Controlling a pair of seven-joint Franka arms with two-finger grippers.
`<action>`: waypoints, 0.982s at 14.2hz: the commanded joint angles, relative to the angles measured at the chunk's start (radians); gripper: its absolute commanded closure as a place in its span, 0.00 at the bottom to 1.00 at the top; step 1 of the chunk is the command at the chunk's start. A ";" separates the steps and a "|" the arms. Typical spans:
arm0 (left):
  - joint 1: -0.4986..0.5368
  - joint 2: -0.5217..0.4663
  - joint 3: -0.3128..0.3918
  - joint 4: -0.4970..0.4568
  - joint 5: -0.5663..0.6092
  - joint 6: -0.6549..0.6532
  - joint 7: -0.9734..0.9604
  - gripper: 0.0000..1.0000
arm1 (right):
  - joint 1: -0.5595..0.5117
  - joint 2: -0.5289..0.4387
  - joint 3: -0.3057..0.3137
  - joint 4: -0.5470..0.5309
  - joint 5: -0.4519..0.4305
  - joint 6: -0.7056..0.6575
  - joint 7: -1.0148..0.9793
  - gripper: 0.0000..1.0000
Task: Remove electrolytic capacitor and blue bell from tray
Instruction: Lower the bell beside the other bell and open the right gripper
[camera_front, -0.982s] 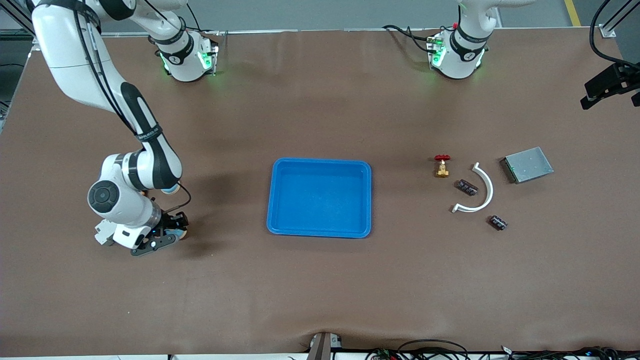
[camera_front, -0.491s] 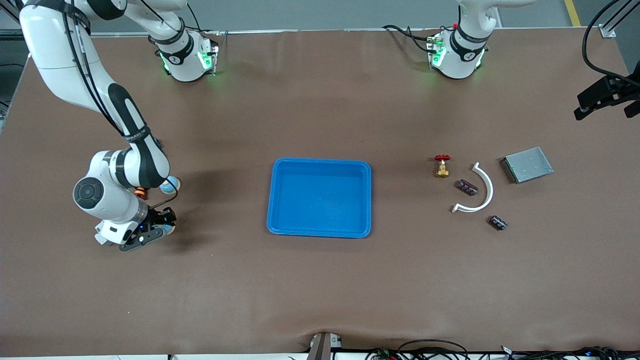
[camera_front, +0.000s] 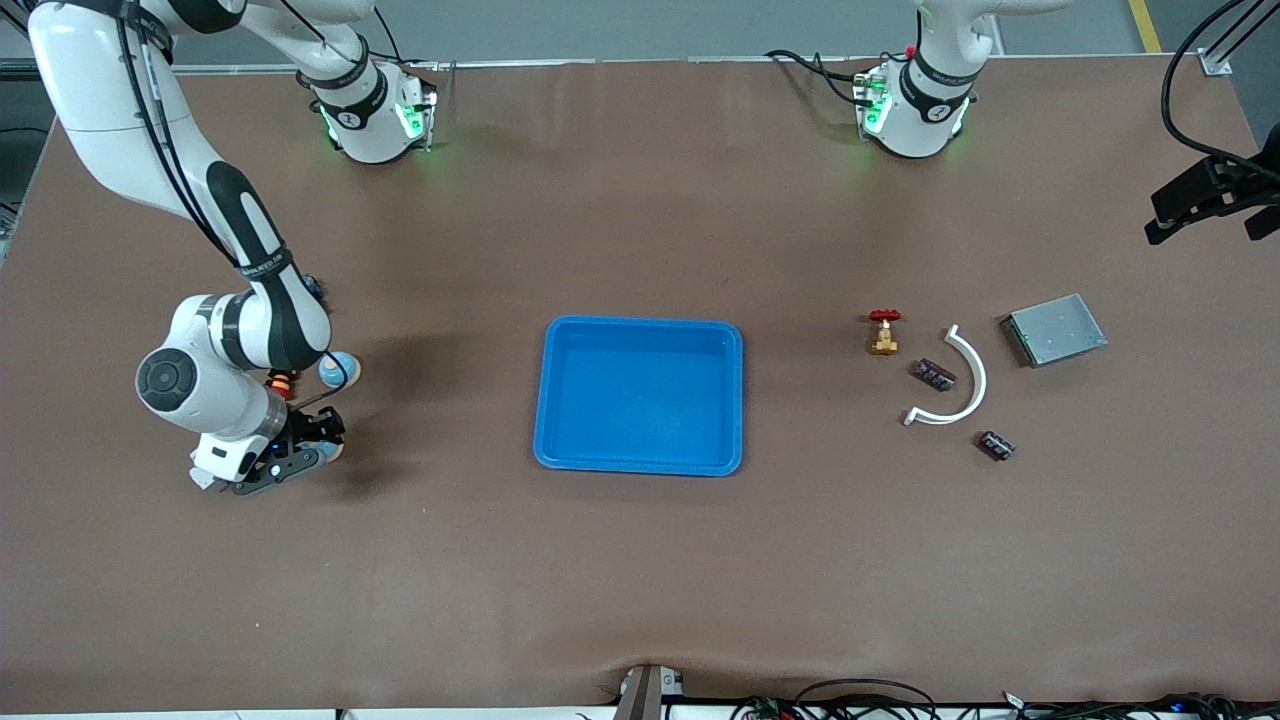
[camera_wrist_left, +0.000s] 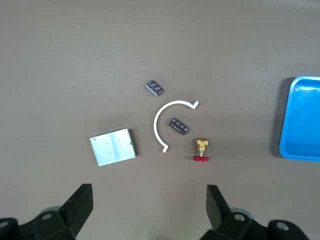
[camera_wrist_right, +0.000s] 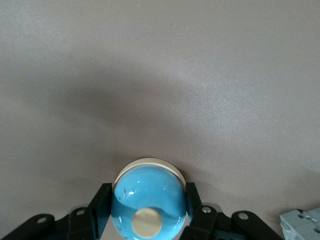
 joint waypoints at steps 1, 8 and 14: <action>0.003 -0.010 0.002 -0.008 -0.018 0.008 0.003 0.00 | -0.024 -0.039 0.018 -0.040 0.009 0.015 -0.027 1.00; 0.001 -0.007 0.002 -0.008 -0.018 0.009 0.002 0.00 | -0.025 -0.035 0.020 -0.039 0.013 0.018 -0.015 0.00; 0.003 -0.008 0.002 -0.008 -0.018 0.008 0.008 0.00 | -0.024 -0.050 0.021 -0.039 0.013 0.011 -0.012 0.00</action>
